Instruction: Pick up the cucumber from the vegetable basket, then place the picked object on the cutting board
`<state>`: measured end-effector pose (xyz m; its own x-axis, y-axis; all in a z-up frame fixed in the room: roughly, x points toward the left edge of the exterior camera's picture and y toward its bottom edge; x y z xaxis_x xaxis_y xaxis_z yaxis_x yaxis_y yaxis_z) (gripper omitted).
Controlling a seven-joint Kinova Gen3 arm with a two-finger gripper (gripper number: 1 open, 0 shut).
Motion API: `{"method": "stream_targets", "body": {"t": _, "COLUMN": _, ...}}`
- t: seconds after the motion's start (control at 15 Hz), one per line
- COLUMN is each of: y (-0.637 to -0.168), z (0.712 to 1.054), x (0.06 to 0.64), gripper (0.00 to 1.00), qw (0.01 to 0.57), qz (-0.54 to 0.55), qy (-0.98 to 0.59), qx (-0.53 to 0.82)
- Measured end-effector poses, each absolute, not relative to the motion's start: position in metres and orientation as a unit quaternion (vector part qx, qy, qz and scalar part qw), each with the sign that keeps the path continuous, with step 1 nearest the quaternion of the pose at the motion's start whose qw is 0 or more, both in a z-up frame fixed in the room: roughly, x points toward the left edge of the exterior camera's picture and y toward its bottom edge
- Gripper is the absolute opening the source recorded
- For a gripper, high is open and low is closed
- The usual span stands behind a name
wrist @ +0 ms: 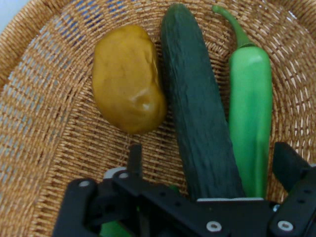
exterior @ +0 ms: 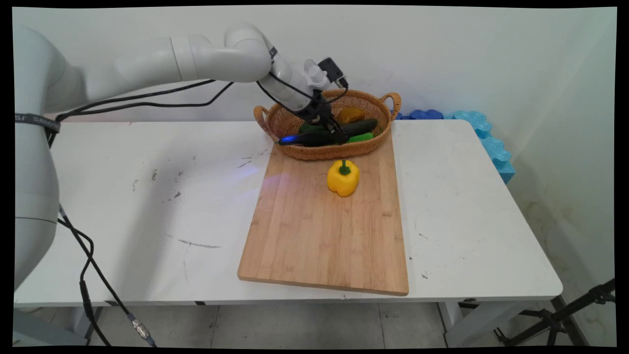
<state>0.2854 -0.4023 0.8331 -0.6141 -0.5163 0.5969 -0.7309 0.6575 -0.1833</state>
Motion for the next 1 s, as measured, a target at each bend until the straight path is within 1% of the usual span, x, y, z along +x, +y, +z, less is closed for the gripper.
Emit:
{"method": "stream_targets", "body": {"t": 0.07, "y": -0.403, "z": 0.832, "x": 0.284, "gripper": 1.00, "qw": 0.255, "qz": 0.209, "qy": -0.874, "qx": 0.357}}
{"method": "stream_targets", "body": {"t": 0.13, "y": -0.405, "z": 0.831, "x": 0.282, "gripper": 0.00, "qw": 0.253, "qz": 0.209, "qy": -0.875, "qx": 0.357}}
{"method": "stream_targets", "body": {"t": 0.4, "y": -0.407, "z": 0.827, "x": 0.276, "gripper": 0.00, "qw": 0.245, "qz": 0.210, "qy": -0.880, "qx": 0.349}}
{"method": "stream_targets", "body": {"t": 0.67, "y": -0.405, "z": 0.831, "x": 0.272, "gripper": 0.00, "qw": 0.242, "qz": 0.214, "qy": -0.884, "qx": 0.338}}
{"method": "stream_targets", "body": {"t": 1.0, "y": -0.392, "z": 0.852, "x": 0.268, "gripper": 0.00, "qw": 0.250, "qz": 0.222, "qy": -0.889, "qx": 0.313}}
